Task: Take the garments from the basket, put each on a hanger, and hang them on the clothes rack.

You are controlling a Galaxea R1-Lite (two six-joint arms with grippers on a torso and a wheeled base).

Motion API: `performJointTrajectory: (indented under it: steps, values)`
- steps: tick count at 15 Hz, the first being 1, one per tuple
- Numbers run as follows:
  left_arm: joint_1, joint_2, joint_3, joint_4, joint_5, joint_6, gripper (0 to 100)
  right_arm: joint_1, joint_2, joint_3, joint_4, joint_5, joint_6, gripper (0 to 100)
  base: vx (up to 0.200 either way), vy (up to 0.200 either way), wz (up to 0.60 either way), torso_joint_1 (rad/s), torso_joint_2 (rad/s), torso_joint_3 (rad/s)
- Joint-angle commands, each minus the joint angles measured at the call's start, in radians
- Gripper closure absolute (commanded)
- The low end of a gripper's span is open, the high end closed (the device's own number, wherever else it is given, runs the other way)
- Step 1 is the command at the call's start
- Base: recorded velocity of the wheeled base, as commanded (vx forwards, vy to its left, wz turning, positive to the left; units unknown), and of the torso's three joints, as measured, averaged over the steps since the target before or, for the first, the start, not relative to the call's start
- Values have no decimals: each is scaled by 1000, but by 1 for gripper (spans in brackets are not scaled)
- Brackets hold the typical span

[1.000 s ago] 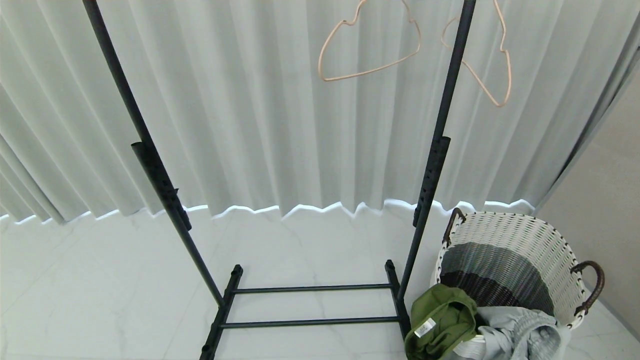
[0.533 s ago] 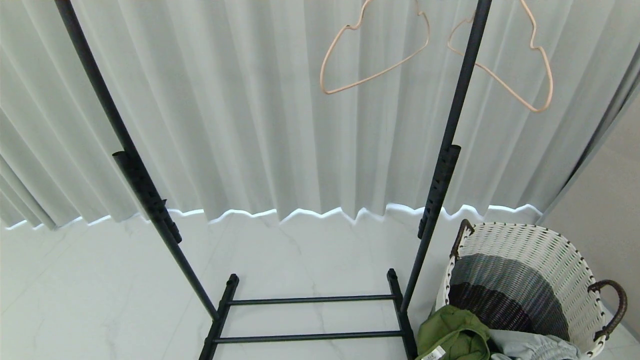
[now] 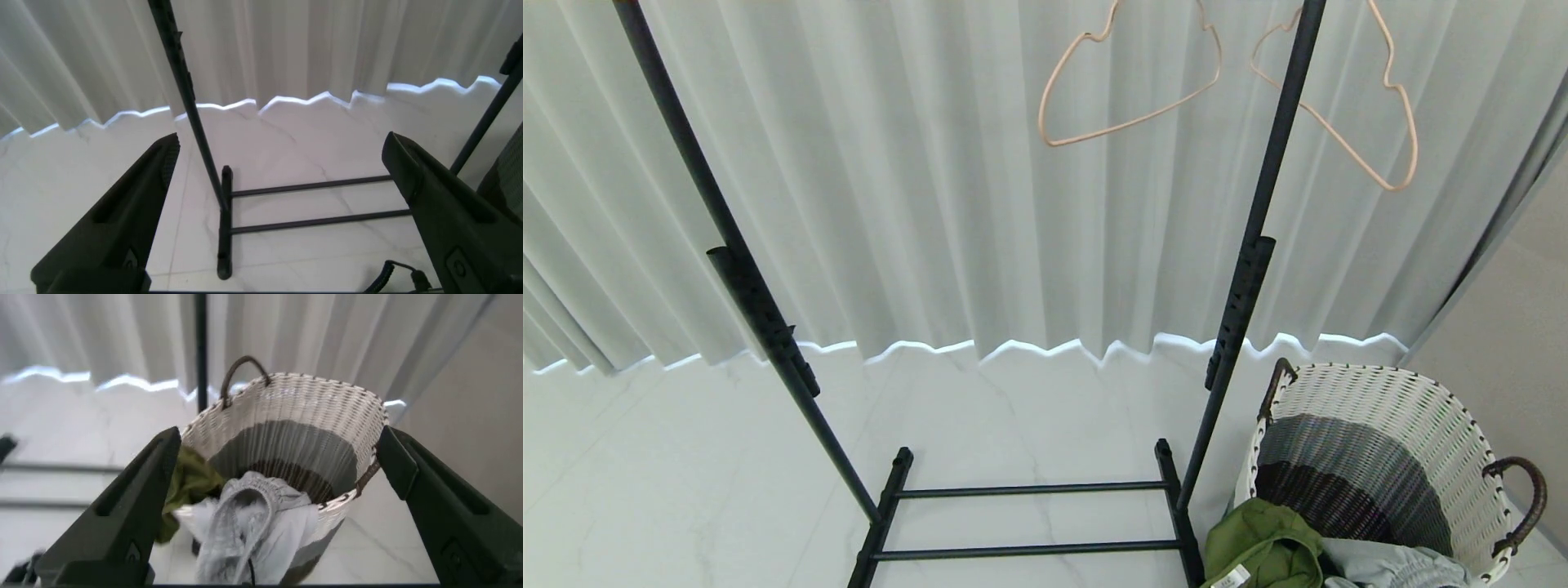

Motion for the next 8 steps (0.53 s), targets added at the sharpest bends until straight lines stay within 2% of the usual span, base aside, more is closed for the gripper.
performJointTrajectory:
  steps: [1, 2, 3, 5, 7, 8]
  values:
    - [0, 0, 0, 0, 0, 0, 0, 61, 226, -187, 149, 35, -106, 0, 0, 0, 0, 0, 0, 0]
    - [0, 0, 0, 0, 0, 0, 0, 64, 304, -215, 179, 35, -169, 0, 0, 0, 0, 0, 0, 0]
    - [0, 0, 0, 0, 0, 0, 0, 63, 482, -261, 186, 24, -299, 0, 0, 0, 0, 0, 0, 0]
    - [0, 0, 0, 0, 0, 0, 0, 35, 705, -312, 186, -51, -479, 0, 0, 0, 0, 0, 0, 0]
    - [0, 0, 0, 0, 0, 0, 0, 23, 896, -315, 166, -105, -640, 0, 0, 0, 0, 0, 0, 0]
    - [0, 0, 0, 0, 0, 0, 0, 17, 970, -290, 147, -105, -689, 0, 0, 0, 0, 0, 0, 0]
